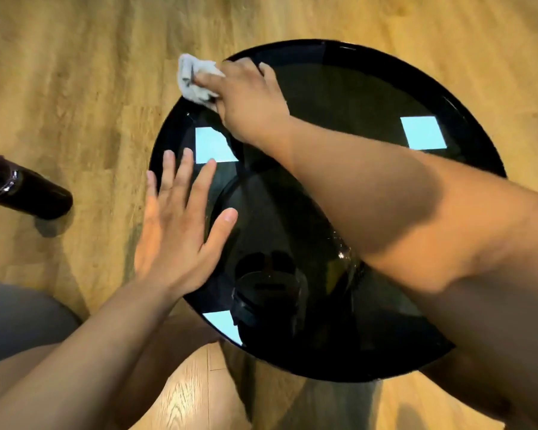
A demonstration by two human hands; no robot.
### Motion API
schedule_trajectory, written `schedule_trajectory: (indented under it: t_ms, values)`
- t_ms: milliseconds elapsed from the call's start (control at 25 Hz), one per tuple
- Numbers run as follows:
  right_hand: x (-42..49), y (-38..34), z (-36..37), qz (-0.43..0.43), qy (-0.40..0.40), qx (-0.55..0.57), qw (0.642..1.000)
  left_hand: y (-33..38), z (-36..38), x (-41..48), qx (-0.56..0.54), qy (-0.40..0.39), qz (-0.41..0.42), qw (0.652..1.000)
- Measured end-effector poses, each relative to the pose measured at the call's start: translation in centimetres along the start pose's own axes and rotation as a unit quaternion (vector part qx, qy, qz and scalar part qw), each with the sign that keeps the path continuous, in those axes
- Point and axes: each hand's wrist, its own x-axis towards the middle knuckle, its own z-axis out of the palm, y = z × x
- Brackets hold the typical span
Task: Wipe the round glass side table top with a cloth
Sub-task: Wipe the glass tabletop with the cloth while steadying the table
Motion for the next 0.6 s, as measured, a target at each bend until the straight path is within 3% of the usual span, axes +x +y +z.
schedule_trajectory:
  t_ms: [200,360,600]
  values:
    - [-0.5,13.8,-2.0,0.165,0.033,-0.07,0.983,-0.1,-0.5,0.2,-0.005,-0.025,-0.018,1.0]
    - [-13.8,23.1,-4.9,0.258,0.012,-0.076,0.963,0.4,-0.7,0.3,-0.014,-0.016,-0.023,0.999]
    - [-31.8,15.8,-5.0,0.333,0.027,-0.003,0.943,0.6,-0.7,0.3,0.031,-0.011,-0.022,0.999]
